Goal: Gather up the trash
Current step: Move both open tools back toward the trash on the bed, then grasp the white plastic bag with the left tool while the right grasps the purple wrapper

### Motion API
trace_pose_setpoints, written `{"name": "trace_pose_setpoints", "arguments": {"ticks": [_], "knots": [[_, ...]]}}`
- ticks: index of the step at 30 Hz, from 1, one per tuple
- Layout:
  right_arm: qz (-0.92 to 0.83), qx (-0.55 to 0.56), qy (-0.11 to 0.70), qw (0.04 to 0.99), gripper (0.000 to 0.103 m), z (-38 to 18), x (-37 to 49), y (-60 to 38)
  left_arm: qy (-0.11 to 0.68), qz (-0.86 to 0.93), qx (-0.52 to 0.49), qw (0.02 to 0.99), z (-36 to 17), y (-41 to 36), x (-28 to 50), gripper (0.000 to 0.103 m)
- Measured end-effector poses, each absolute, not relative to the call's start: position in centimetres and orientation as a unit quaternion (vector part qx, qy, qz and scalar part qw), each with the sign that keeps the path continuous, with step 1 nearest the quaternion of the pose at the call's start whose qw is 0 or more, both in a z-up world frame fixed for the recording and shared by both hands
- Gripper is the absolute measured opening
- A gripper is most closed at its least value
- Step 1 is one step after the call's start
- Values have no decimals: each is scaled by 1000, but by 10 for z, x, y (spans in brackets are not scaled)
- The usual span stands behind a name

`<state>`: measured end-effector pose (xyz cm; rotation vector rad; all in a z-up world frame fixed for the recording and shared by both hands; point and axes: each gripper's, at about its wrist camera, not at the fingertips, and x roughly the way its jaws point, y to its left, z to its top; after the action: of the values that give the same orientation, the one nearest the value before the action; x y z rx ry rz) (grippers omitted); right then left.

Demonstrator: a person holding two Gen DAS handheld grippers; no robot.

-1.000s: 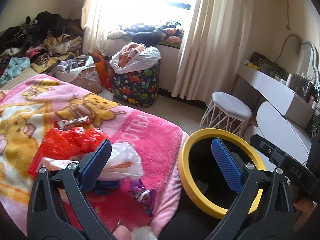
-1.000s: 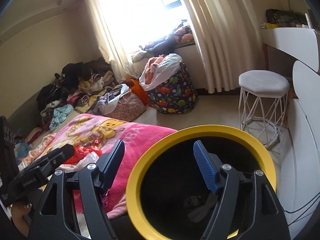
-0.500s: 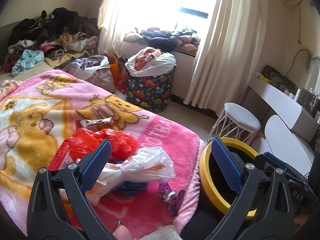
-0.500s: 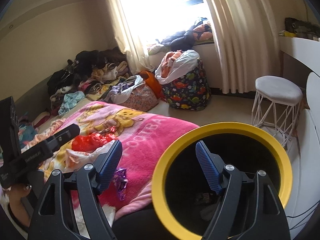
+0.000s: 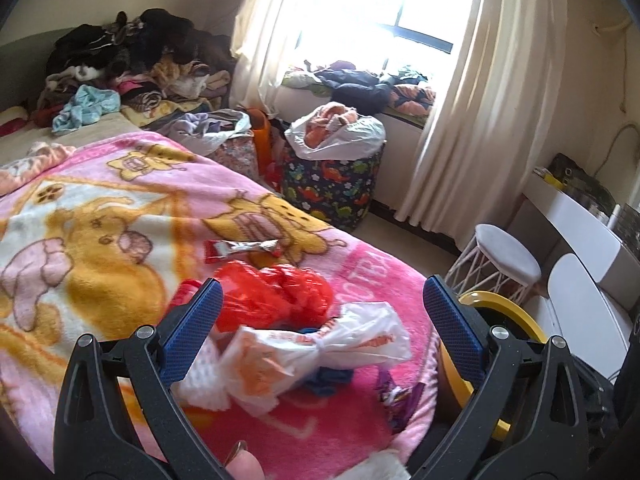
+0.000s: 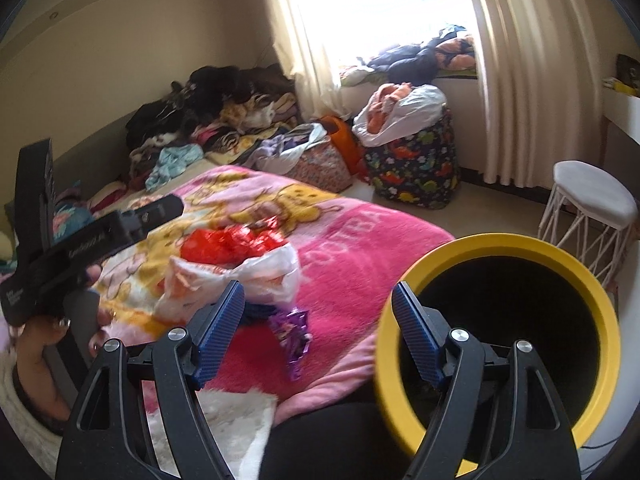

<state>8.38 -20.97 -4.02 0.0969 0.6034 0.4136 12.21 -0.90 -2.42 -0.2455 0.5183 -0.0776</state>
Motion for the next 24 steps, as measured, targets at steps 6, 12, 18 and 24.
{"name": "trace_pose_setpoints", "arguments": {"ticks": [6, 12, 18, 24], "knots": [[221, 34, 307, 925, 73, -44, 84, -193, 257, -20, -129, 957, -27, 13, 121, 92], [233, 29, 326, 916, 73, -51, 89, -185, 268, -11, -133, 954, -34, 31, 121, 92], [231, 19, 361, 904, 66, -65, 99, -176, 295, -20, -136, 946, -48, 47, 125, 86], [233, 7, 398, 887, 52, -81, 111, -165, 331, -63, -137, 931, -64, 46, 130, 72]]}}
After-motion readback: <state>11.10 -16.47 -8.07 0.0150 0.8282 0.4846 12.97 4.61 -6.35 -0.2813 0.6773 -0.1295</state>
